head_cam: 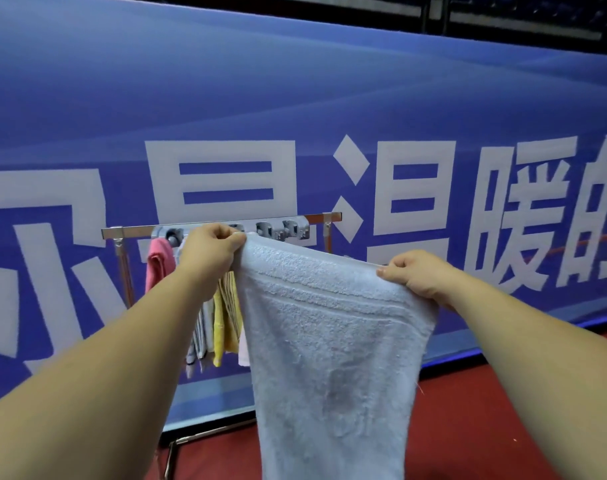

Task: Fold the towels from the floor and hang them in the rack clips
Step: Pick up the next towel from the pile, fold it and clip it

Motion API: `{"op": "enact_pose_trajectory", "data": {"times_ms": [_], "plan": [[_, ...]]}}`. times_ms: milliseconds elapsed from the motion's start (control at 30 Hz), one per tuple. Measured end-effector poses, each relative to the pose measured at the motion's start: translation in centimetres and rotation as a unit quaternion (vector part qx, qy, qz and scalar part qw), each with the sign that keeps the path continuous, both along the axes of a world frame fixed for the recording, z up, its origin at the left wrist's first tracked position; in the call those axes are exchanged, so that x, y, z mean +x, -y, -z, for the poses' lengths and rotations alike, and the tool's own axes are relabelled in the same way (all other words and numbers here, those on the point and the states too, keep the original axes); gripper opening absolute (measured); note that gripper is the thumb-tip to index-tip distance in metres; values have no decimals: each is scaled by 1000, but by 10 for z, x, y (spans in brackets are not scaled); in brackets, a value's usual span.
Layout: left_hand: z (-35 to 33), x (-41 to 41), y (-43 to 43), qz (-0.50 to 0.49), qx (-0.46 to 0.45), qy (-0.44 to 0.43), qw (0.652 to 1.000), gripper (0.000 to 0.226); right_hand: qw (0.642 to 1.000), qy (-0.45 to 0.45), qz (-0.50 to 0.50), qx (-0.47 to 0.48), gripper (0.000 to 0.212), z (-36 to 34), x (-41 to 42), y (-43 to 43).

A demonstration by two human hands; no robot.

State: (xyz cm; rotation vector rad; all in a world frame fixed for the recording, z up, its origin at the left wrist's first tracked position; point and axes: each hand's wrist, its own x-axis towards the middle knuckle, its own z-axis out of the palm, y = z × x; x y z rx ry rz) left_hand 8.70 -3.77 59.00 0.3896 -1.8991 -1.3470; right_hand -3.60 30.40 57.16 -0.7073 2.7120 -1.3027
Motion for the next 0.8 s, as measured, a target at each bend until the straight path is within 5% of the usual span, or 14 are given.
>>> {"op": "enact_pose_trajectory", "data": {"times_ms": [333, 467, 533, 700, 800], "plan": [[6, -1, 31, -6, 13, 15, 1000, 10, 996, -8, -13, 93, 27, -1, 0, 32], [10, -4, 21, -13, -13, 60, 998, 3, 995, 89, -42, 12, 20, -7, 6, 48], [13, -7, 8, -2, -27, 114, 993, 22, 987, 140, -46, -71, 16, -12, 10, 58], [5, -7, -38, 286, 8, 208, 935, 35, 958, 203, -17, -202, 13, -17, 24, 90], [-1, -9, -61, 354, -37, 249, 901, 55, 933, 240, -31, -267, 23, -18, 30, 106]]}}
